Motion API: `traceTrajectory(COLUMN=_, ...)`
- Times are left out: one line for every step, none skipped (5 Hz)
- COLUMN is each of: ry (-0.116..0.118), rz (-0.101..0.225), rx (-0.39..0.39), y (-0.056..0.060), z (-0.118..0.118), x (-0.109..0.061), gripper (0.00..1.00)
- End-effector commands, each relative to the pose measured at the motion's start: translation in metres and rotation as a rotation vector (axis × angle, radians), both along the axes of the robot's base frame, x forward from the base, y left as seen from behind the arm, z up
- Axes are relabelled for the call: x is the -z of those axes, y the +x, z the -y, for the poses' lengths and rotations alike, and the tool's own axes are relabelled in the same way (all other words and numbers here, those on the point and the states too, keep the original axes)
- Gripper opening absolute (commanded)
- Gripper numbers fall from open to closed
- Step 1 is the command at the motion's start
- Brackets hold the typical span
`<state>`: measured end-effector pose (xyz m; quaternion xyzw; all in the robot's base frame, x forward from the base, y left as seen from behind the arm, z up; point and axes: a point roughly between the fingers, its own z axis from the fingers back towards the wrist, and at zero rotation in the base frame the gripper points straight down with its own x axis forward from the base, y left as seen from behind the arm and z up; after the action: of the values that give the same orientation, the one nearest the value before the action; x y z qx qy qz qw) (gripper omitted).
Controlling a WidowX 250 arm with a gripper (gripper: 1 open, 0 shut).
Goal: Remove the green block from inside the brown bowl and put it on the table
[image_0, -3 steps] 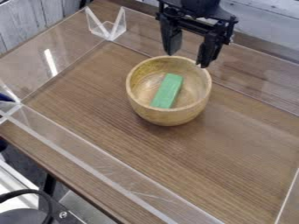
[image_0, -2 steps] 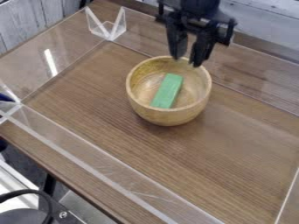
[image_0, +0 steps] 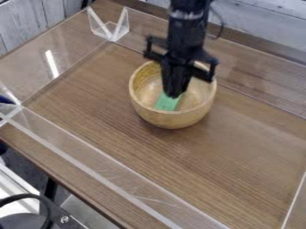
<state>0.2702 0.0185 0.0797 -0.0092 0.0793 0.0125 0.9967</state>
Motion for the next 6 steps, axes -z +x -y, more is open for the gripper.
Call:
traceTrajectory(ry=-0.011, rz=0.053, rx=-0.002, y=0.005, z=-0.008, x=0.003, gripper=0.0)
traceTrajectory(ry=-0.025, rz=0.056, rx=-0.009, y=0.004, z=-0.013, x=0.014, gripper=0.0)
traceTrajectory(ry=-0.028, rz=0.053, rx=-0.011, y=0.005, z=-0.014, x=0.017, gripper=0.0)
traceTrajectory(ry=-0.031, rz=0.05, rx=-0.013, y=0.005, z=-0.014, x=0.017, gripper=1.0)
traceTrajectory(ry=-0.035, rz=0.05, rx=-0.015, y=0.005, z=-0.014, x=0.015, gripper=1.0)
traceTrajectory(ry=-0.046, rz=0.09, rx=-0.018, y=0.007, z=-0.015, x=-0.004, gripper=1.0)
